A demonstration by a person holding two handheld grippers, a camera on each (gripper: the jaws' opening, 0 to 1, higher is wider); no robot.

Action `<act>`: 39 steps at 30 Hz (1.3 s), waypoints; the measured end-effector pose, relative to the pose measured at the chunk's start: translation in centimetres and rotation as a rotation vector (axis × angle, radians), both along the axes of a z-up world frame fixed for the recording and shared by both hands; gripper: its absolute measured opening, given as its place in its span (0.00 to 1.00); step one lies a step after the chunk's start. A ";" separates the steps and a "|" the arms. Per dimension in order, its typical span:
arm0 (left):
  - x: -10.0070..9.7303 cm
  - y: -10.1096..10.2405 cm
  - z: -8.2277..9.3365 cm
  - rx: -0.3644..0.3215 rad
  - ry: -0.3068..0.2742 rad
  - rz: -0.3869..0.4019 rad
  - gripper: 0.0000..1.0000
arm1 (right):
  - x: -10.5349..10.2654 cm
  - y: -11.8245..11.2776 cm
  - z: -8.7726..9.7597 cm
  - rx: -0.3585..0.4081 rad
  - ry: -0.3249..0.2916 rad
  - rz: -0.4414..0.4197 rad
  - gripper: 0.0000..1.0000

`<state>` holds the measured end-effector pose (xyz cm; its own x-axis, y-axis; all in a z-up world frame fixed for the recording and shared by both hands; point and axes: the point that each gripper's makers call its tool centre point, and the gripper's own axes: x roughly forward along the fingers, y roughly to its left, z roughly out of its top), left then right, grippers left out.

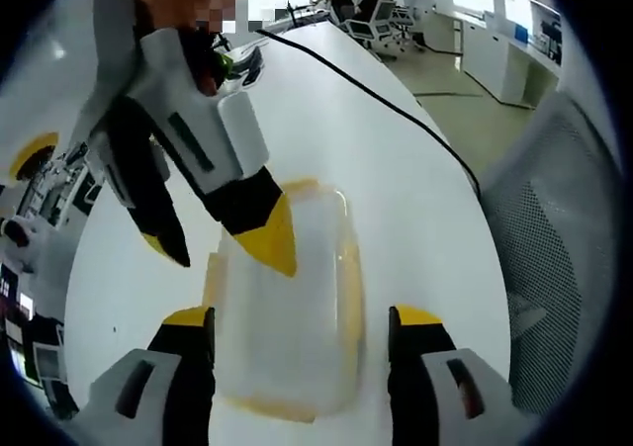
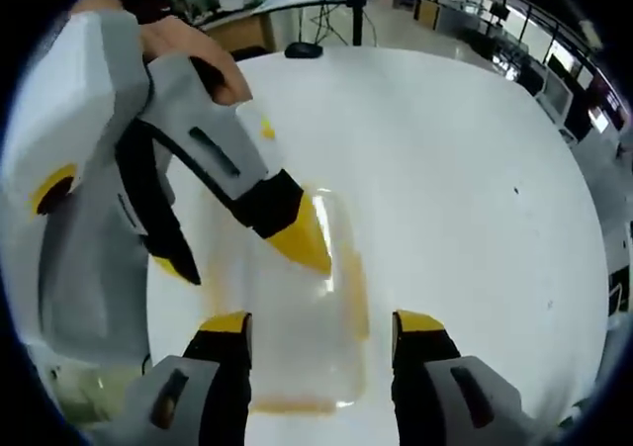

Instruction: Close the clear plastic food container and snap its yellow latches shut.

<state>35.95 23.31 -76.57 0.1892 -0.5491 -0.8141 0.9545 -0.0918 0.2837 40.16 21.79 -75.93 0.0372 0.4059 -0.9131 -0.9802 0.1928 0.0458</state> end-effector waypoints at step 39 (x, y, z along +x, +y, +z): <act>2.2 2.5 -3.4 0.129 0.011 0.004 0.82 | -3.6 -3.1 -2.5 -0.068 -0.117 0.134 0.73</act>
